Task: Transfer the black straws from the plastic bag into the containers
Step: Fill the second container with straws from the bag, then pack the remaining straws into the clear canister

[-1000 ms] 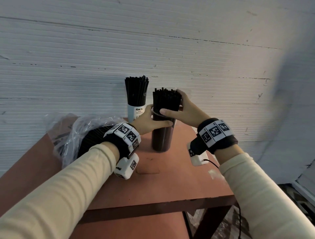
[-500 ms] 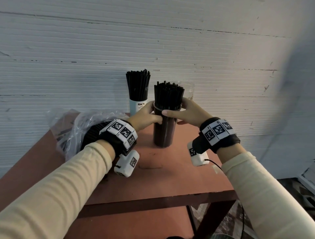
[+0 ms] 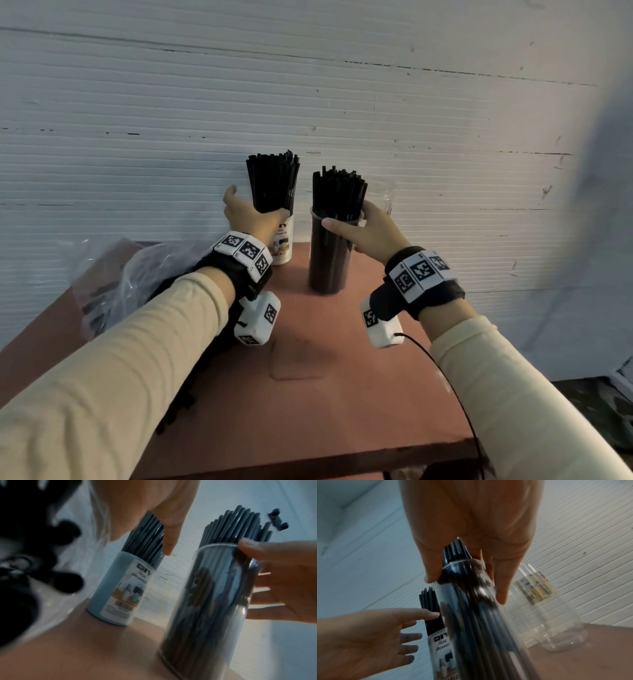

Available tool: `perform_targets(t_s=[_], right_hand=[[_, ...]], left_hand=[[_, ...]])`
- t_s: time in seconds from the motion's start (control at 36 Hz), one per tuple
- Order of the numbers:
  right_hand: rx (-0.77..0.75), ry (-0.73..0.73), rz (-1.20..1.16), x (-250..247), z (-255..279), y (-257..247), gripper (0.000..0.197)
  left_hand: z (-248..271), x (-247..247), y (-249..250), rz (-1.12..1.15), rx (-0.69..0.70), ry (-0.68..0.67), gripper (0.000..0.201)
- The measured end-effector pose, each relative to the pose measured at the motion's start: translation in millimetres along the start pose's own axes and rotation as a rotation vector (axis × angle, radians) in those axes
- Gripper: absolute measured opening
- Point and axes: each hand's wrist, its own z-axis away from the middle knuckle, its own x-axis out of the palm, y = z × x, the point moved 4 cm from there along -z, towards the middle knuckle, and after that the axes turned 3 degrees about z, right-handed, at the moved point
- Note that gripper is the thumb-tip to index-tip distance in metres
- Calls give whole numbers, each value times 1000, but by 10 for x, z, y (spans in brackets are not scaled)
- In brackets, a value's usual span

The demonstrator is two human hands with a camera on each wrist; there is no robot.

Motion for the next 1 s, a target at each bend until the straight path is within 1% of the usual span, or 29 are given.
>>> perform_targets(t_s=[0.06, 0.14, 0.17, 0.22, 0.31, 0.39, 0.53, 0.58, 0.67, 0.69, 0.75, 0.83, 0.89, 0.94, 1.0], right_hand=[[9, 35, -10, 36, -112, 13, 48], [46, 72, -11, 133, -300, 33, 48], [65, 89, -20, 181, -375, 45, 49], [86, 123, -26, 277, -514, 69, 51], [105, 149, -22, 389, -679, 79, 53], [124, 167, -16, 455, -794, 94, 53], [131, 180, -35, 525, -851, 107, 60], [136, 179, -52, 534, -824, 115, 66], [136, 180, -32, 490, -753, 120, 92], [129, 184, -9, 453, -712, 107, 96], [110, 208, 41, 357, -632, 91, 98], [50, 274, 105, 183, -555, 85, 96], [25, 317, 161, 56, -548, 114, 97], [40, 347, 202, -83, -578, 180, 102], [111, 347, 220, -187, -640, 291, 109]], left_hand=[[-123, 58, -82, -16, -61, -66, 115], [-244, 142, -145, -54, -111, -161, 122], [-272, 164, -161, -61, -119, -187, 119], [-325, 196, -197, -69, -117, -211, 107], [-418, 239, -262, -102, -92, -231, 85], [-472, 253, -318, -116, -88, -232, 71], [-544, 274, -415, -112, -74, -263, 60], [-550, 281, -428, -106, -85, -272, 60], [-545, 281, -420, -134, -85, -258, 64], [-551, 275, -420, -146, -84, -248, 65], [-555, 272, -430, -171, -89, -246, 69], [-548, 277, -444, -187, -99, -254, 76], [-550, 277, -446, -198, -100, -243, 74], [-550, 275, -446, -211, -100, -221, 70], [-543, 281, -435, -204, -104, -222, 67]])
